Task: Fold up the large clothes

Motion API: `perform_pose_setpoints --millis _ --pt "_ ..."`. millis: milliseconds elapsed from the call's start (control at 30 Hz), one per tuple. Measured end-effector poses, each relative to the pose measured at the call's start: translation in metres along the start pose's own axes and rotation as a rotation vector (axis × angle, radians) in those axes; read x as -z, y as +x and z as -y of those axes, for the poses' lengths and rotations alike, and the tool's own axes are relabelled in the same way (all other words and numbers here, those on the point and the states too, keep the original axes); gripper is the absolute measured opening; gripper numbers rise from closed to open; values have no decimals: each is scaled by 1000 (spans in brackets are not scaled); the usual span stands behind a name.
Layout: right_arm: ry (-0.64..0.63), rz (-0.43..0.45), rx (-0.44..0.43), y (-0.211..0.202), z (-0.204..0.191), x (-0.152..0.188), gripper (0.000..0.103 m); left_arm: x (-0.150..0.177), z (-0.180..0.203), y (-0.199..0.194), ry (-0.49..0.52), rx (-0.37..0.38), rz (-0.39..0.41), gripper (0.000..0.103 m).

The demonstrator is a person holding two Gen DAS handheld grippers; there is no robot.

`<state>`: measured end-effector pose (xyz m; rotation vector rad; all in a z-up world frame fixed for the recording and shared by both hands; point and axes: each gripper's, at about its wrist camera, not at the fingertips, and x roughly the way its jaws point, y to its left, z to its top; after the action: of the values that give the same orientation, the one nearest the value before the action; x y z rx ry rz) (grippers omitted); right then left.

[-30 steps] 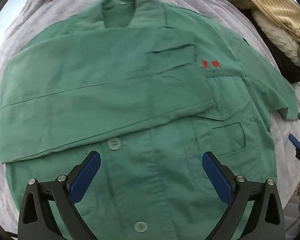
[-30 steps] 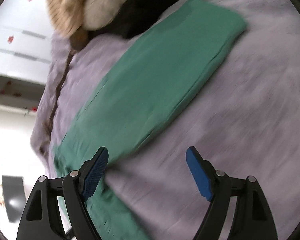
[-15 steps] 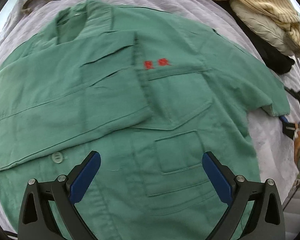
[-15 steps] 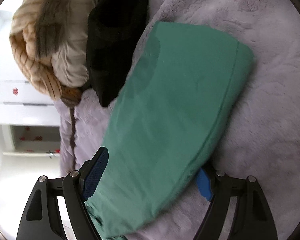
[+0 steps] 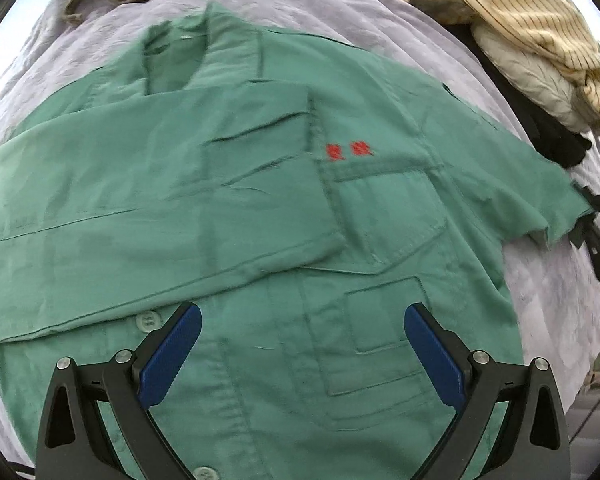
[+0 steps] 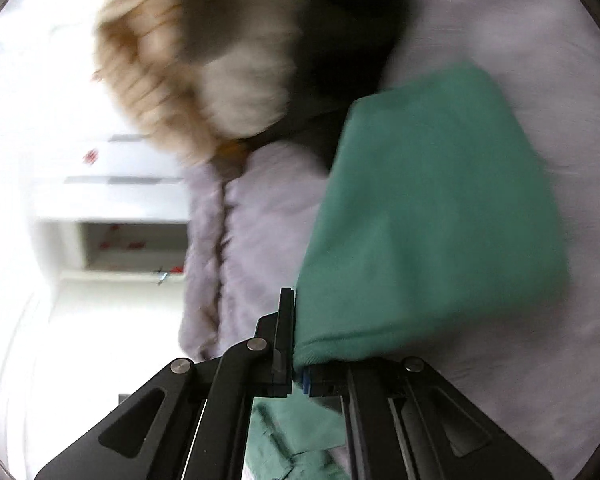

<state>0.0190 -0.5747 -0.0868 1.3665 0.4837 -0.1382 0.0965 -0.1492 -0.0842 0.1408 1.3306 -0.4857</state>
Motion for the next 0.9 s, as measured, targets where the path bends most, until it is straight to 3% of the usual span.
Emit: perform_pose_setpoints --millis 200,367,467,567,633,733,767,833,867,900 --pt "-278 -151 -85 53 -106 57 3 1 -42 -17 -46 14 22 102" --pt "-608 -331 -62 124 -186 164 3 6 -94 -42 -83 -54 94 102" --pt "-692 -471 -21 176 -197 236 3 10 -132 -54 -139 -95 130 102" --pt "-768 -588 85 218 -184 307 4 16 -161 -57 -199 -137 152 102" --pt "-778 -640 185 241 -161 337 7 20 -178 -56 -232 -162 157 102" --pt "-735 -686 344 266 -123 354 10 29 -201 -52 -277 -186 146 102" --pt "-677 -690 348 264 -114 352 14 31 -206 -51 -286 -187 141 102" --pt "-569 -680 308 251 -106 345 32 36 -213 -51 -299 -183 136 102" --pt "-526 -649 298 241 -104 339 54 39 -215 -51 -300 -178 140 102" --pt "-501 -598 295 231 -104 334 65 41 -216 -52 -298 -176 144 102"
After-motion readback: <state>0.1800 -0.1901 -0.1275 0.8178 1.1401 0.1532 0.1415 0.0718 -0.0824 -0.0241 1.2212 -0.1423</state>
